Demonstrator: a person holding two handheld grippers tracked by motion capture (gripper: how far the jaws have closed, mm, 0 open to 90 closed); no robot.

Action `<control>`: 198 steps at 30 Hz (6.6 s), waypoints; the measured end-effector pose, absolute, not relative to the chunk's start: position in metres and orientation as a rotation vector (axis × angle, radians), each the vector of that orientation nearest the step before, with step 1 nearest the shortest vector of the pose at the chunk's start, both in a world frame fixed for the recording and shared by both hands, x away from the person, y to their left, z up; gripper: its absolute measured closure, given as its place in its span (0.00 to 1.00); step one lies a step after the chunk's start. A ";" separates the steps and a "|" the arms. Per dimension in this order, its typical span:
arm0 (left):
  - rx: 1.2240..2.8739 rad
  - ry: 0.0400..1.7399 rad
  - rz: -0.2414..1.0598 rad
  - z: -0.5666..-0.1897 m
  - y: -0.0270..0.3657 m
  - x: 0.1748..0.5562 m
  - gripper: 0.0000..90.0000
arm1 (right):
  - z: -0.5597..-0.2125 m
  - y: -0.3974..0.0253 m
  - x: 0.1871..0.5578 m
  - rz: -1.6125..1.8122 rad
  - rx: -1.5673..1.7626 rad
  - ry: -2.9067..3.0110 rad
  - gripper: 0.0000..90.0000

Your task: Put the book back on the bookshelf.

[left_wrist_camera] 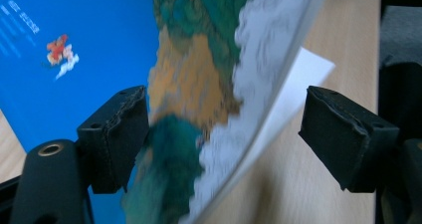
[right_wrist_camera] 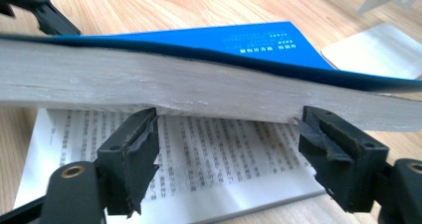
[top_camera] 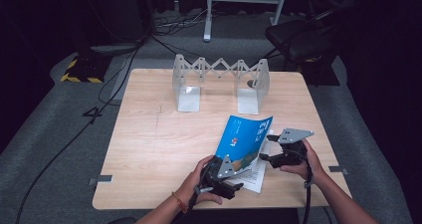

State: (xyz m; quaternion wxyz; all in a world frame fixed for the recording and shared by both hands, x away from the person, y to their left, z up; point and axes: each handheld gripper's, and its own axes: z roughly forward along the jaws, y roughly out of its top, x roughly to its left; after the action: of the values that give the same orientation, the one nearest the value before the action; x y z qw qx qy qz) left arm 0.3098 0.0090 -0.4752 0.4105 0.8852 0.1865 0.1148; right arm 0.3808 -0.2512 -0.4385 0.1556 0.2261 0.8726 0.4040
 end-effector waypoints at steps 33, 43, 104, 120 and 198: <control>2.225 0.430 0.379 -0.455 0.061 0.326 0.83 | -0.427 -0.247 0.370 1.334 0.448 2.520 0.29; 2.204 0.453 0.388 -0.457 0.091 0.330 0.80 | -0.449 -0.226 0.395 1.197 0.368 2.578 0.31; 2.211 0.553 0.380 -0.453 0.120 0.344 0.73 | -0.466 -0.228 0.426 1.351 0.322 2.464 0.56; 2.305 0.737 0.512 -0.446 0.068 0.328 0.41 | -0.458 -0.218 0.418 1.282 0.336 2.410 0.56; 2.237 0.580 0.591 -0.459 0.028 0.352 0.80 | -0.449 -0.264 0.391 1.307 0.406 2.452 0.37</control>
State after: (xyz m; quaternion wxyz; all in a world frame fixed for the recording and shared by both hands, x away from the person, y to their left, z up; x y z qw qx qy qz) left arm 0.3518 0.0278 -0.4586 0.3693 0.8716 0.2259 0.2301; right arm 0.3909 -0.2644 -0.4493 0.1659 0.1427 0.8611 0.4590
